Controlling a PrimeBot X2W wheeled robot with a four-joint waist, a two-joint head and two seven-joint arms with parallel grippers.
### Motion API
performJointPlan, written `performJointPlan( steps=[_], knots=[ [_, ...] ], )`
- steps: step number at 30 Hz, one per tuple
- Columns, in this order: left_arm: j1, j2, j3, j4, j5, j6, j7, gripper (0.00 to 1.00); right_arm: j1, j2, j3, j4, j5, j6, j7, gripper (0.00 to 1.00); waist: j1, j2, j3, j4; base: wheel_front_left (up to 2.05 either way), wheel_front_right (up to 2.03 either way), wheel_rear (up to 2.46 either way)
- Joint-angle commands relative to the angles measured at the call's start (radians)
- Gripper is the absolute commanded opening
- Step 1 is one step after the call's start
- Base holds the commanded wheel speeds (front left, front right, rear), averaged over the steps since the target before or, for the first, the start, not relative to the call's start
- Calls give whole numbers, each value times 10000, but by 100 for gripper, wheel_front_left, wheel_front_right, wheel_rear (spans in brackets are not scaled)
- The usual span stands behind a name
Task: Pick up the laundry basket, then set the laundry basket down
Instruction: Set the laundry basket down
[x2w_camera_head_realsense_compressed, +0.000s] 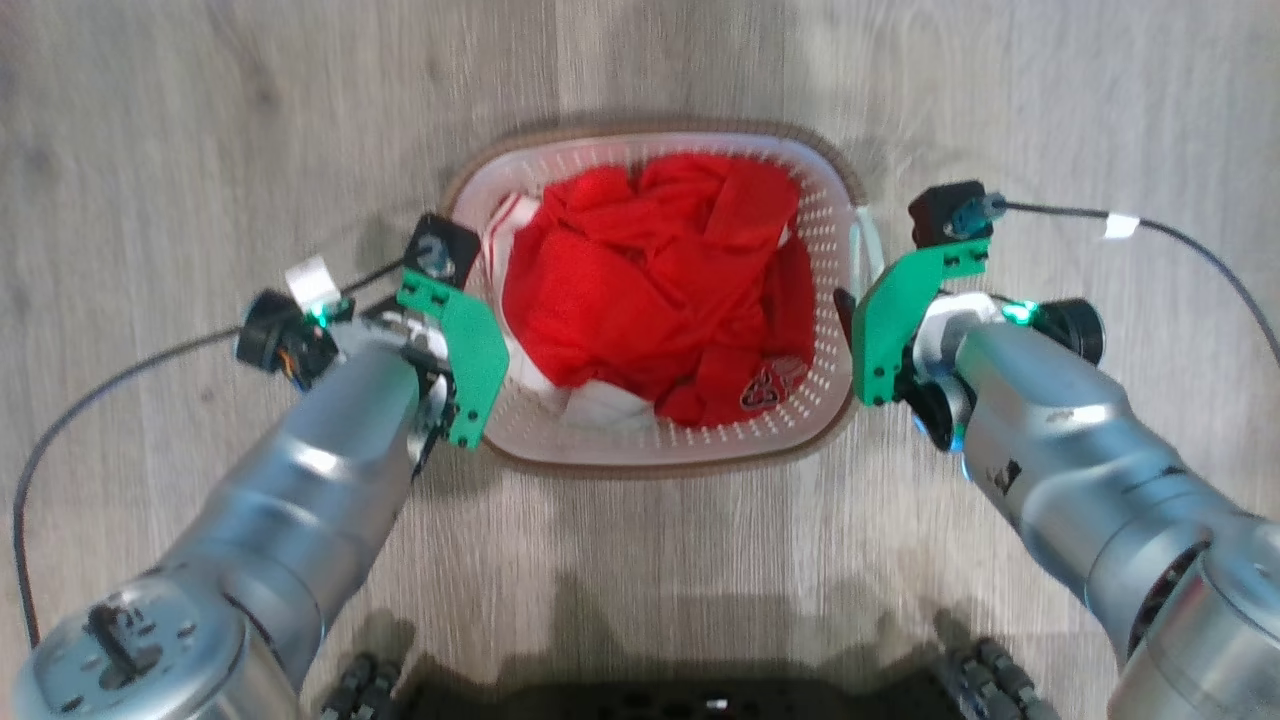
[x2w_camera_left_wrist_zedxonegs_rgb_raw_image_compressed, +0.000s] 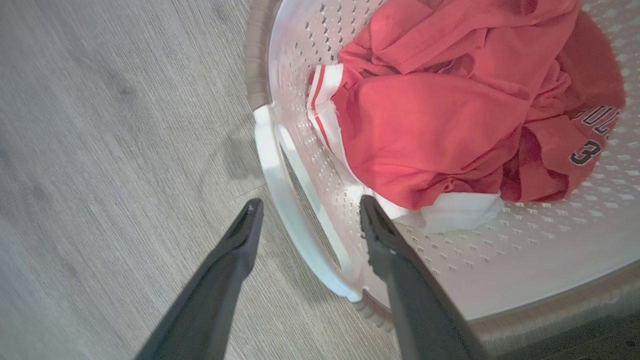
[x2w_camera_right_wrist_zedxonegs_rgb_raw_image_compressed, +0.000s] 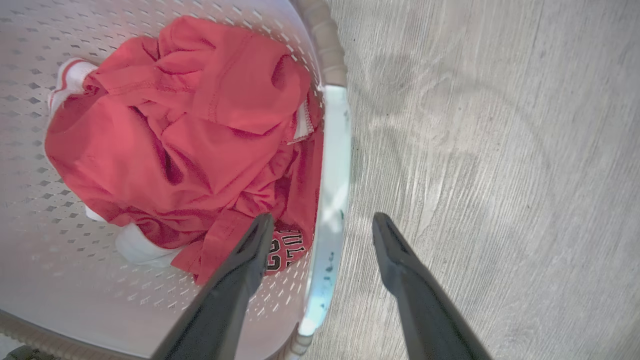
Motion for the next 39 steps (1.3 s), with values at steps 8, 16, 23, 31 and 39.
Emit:
performJointPlan(
  steps=[8,16,23,31,39],
  knots=[
    [904,152,272,52,-343,2,-646,100,1378,116,-399,-22,-40,67,-199,100,0,0,-2547,-154,0,0,0],
    [1885,149,719,-22,-862,-163,-2079,100,2166,74,-1002,-20,-246,67,-2166,100,0,0,-5118,-90,0,0,0],
    [1813,534,2297,-1573,-859,490,-2669,100,1760,-547,-3022,-1156,-1436,67,-2511,100,0,0,-6613,-63,0,0,0],
    [4356,1506,7021,-6679,2168,1788,-2676,100,4670,-605,-8730,-6132,-6949,67,-2515,100,0,0,-7166,-13,0,0,0],
    [7230,399,10789,-10429,4674,1139,-2677,100,7750,106,-10418,-10074,-9752,67,-2516,100,0,0,-7371,102,0,0,0]
  ],
)
